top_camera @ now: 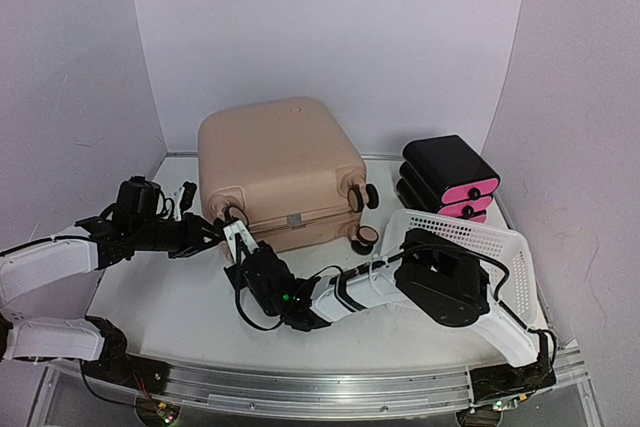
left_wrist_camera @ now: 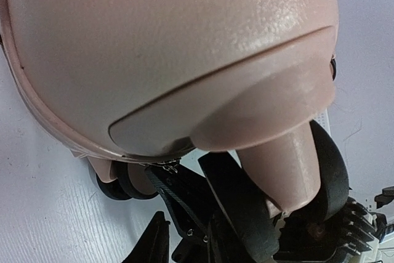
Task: Open, take out, and arrange the luggage
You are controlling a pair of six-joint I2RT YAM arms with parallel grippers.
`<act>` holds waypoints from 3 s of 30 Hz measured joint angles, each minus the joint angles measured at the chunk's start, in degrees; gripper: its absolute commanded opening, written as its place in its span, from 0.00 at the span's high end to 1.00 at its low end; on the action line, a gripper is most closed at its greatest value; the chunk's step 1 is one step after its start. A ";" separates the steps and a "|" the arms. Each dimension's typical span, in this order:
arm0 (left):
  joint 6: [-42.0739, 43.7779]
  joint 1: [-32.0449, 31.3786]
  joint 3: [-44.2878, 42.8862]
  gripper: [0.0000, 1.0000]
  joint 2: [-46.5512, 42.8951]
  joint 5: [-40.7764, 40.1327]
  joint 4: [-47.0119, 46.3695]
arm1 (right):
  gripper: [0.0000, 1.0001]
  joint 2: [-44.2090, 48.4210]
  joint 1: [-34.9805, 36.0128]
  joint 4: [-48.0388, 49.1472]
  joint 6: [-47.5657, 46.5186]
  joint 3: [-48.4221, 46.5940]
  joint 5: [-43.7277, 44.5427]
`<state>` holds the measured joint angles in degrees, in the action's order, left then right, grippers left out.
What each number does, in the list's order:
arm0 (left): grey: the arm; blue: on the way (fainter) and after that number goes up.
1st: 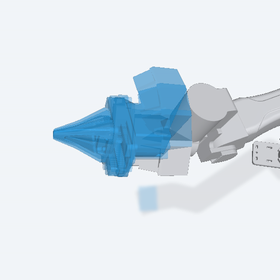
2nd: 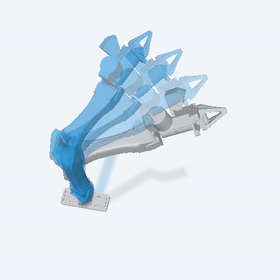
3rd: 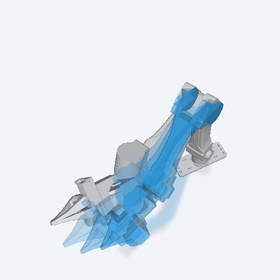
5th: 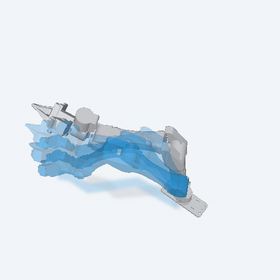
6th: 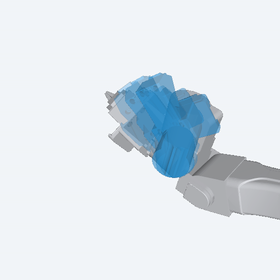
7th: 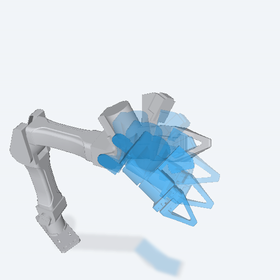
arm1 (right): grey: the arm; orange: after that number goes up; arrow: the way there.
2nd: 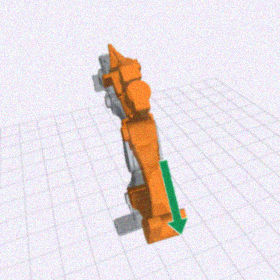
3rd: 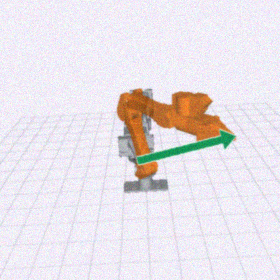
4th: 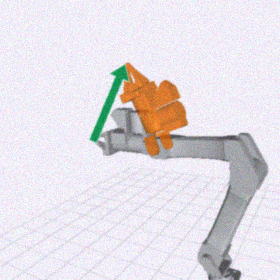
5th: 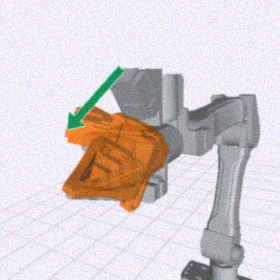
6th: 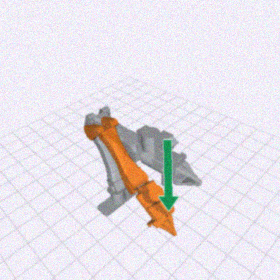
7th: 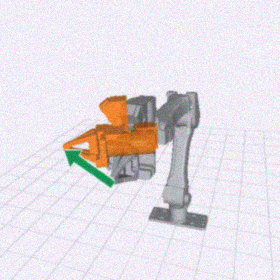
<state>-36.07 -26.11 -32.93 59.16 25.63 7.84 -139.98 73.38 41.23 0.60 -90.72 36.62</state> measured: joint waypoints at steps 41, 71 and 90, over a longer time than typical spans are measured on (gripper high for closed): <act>14.08 6.34 -8.15 0.31 -8.52 -7.32 18.73 | 1.00 -1.14 1.18 0.04 -10.43 -1.53 1.90; 14.12 16.85 -19.34 0.34 16.09 10.12 -1.01 | 1.00 -12.85 2.78 -1.31 -9.84 -19.76 9.11; 13.16 14.80 -16.79 0.24 -1.97 -3.43 16.20 | 0.31 -9.53 3.78 -5.88 -5.84 -16.41 -0.70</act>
<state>-22.92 -11.31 -49.71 57.19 22.20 24.03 -149.51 77.17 35.35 -5.23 -107.13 35.92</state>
